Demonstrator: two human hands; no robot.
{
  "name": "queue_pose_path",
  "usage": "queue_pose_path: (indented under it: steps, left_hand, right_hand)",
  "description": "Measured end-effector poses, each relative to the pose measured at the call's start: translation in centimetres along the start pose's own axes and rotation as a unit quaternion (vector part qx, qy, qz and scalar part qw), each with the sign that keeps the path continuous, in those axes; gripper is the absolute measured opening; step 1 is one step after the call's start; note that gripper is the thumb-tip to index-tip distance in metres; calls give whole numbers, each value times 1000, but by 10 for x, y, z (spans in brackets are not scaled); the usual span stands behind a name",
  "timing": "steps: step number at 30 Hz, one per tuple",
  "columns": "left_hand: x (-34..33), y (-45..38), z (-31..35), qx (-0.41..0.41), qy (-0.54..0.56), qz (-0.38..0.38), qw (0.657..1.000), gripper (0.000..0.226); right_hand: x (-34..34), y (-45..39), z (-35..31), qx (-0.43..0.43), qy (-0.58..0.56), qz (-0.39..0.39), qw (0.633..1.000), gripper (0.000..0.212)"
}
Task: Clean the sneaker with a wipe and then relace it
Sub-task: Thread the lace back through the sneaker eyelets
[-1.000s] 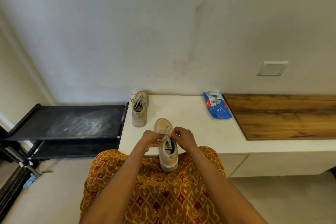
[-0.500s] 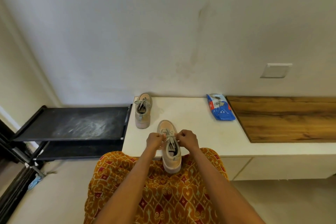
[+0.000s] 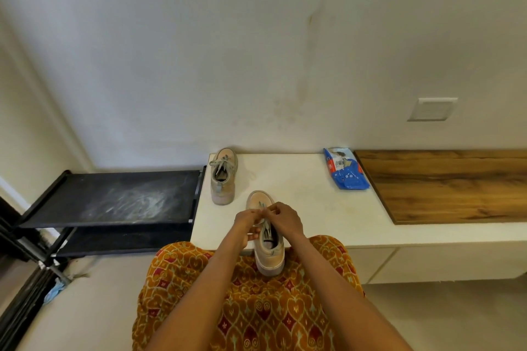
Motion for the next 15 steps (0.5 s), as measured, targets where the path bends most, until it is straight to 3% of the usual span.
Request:
queue_pose_path:
  steps: [4,9,15]
  left_hand:
    - [-1,-4,-5,9,14,13,1000,20]
    - [3,-7,-11,14,21,15,1000,7]
    - [2,-5,-14,2,40,24,999,15]
  right_hand:
    - [6,-5,0,-25,33,39,998,27]
    - [8,-7,13,-65,18,58,996,37]
    - [8,-5,17,-78,-9,65,995,31]
Point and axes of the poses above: each hand's wrist, its own y-axis away from the middle knuckle, its own x-axis out of the back of the hand, z = x × y, the point moved 7 cm from there along -y, towards the middle knuckle, and after that the axes turned 3 degrees about -z, right-handed, at the moved point
